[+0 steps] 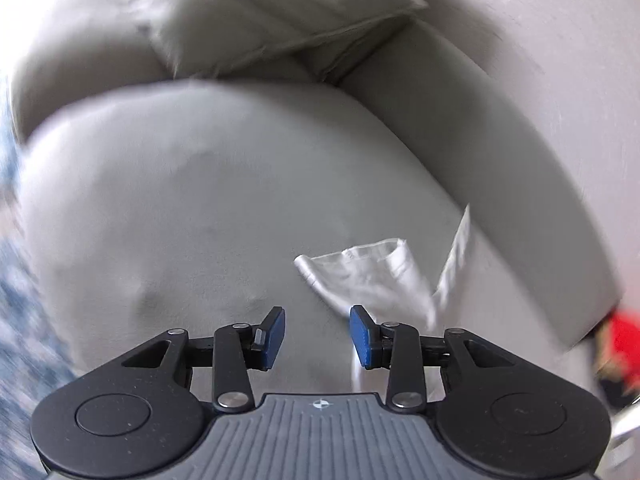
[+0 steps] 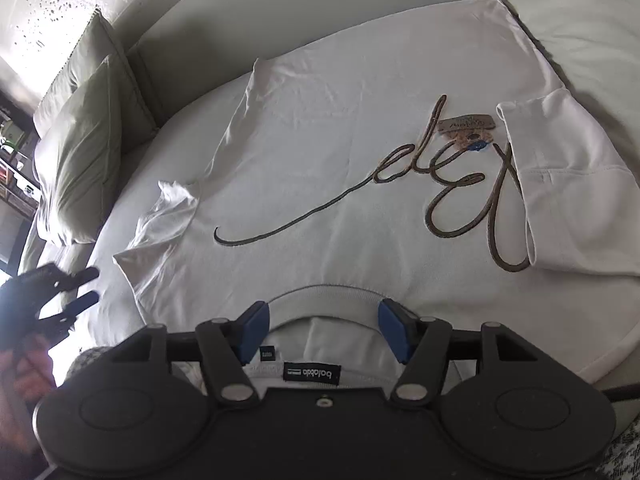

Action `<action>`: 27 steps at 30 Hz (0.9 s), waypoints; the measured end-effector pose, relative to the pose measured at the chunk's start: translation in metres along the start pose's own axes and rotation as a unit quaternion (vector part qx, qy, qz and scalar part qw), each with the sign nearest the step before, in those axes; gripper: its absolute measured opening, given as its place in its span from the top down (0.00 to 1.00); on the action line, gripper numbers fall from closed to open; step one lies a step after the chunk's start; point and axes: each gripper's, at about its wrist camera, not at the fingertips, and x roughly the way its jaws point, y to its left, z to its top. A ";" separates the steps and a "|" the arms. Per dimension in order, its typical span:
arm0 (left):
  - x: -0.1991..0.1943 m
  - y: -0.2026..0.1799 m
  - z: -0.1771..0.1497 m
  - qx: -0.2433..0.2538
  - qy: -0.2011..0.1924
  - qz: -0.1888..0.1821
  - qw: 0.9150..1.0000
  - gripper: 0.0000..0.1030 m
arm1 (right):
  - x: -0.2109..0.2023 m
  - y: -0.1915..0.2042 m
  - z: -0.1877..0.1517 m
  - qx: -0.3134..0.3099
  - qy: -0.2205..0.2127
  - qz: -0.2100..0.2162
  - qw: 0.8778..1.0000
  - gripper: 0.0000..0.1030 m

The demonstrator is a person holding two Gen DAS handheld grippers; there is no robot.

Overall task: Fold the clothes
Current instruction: 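Reach the left gripper to the sleeve by the pillows and grasp it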

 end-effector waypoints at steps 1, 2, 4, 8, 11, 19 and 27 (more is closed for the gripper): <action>0.009 0.008 0.007 -0.028 0.014 -0.016 0.999 0.67 | 0.000 -0.001 0.000 0.003 0.001 0.003 1.000 0.42; 0.017 0.015 0.014 -0.057 0.028 -0.031 0.998 0.66 | 0.000 -0.003 0.001 0.009 0.001 0.006 1.000 0.42; 0.034 0.025 0.019 -0.095 0.054 -0.046 0.993 0.66 | -0.001 -0.008 0.001 0.021 0.001 0.011 1.000 0.42; 0.046 0.031 0.027 -0.123 0.062 -0.066 0.988 0.60 | 0.000 -0.007 0.000 0.023 0.001 0.011 1.000 0.42; 0.054 0.026 0.032 -0.109 0.062 -0.058 0.990 0.60 | 0.002 -0.005 0.000 0.016 0.002 0.007 1.000 0.40; 0.056 0.001 0.038 -0.041 0.044 -0.002 0.998 0.99 | -0.002 -0.005 0.000 0.022 -0.005 0.012 1.000 0.38; 0.012 -0.093 0.011 0.191 -0.062 0.029 0.979 0.99 | -0.037 -0.029 -0.004 0.041 -0.075 -0.021 0.996 0.39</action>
